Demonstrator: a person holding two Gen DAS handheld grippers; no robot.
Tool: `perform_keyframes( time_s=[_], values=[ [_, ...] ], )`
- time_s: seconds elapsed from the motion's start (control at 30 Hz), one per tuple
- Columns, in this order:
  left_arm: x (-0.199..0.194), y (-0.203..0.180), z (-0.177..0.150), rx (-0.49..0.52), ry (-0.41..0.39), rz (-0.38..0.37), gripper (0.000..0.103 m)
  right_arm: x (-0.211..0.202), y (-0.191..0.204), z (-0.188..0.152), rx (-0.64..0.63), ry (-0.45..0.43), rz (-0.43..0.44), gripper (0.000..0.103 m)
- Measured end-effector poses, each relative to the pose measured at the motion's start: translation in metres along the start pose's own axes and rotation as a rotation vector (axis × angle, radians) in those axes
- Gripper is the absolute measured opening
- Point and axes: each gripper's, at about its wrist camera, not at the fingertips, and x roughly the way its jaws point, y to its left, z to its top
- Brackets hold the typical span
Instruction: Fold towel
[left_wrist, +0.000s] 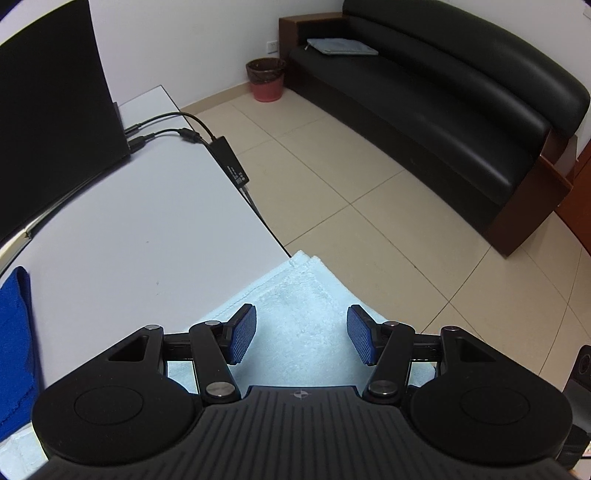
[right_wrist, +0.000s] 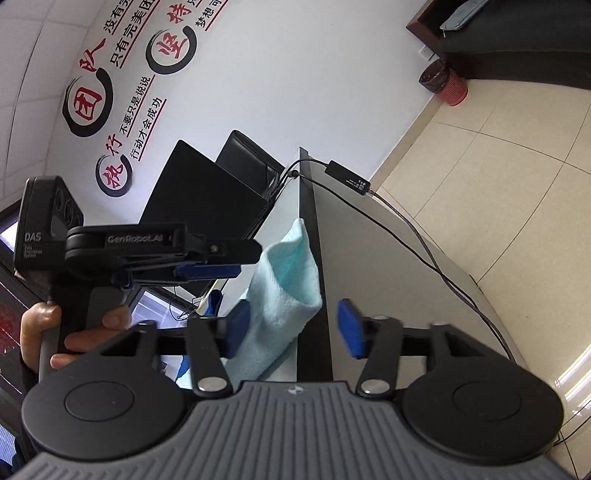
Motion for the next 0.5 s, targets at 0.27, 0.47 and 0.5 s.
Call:
perform_keyframes(
  time_s=[0.27,0.47,0.5],
  values=[
    [0.019,0.001,-0.007,0.003,0.033,0.011,0.057,-0.016,0.01,-0.007,-0.049,-0.034,-0.036,0.022],
    [0.019,-0.003,-0.009,0.012,0.001,0.027,0.057,-0.021,-0.001,-0.006,-0.024,-0.039,-0.066,0.017],
    [0.019,-0.002,-0.009,0.007,-0.002,0.025,0.057,-0.021,-0.002,-0.005,-0.023,-0.041,-0.069,0.016]
  ],
)
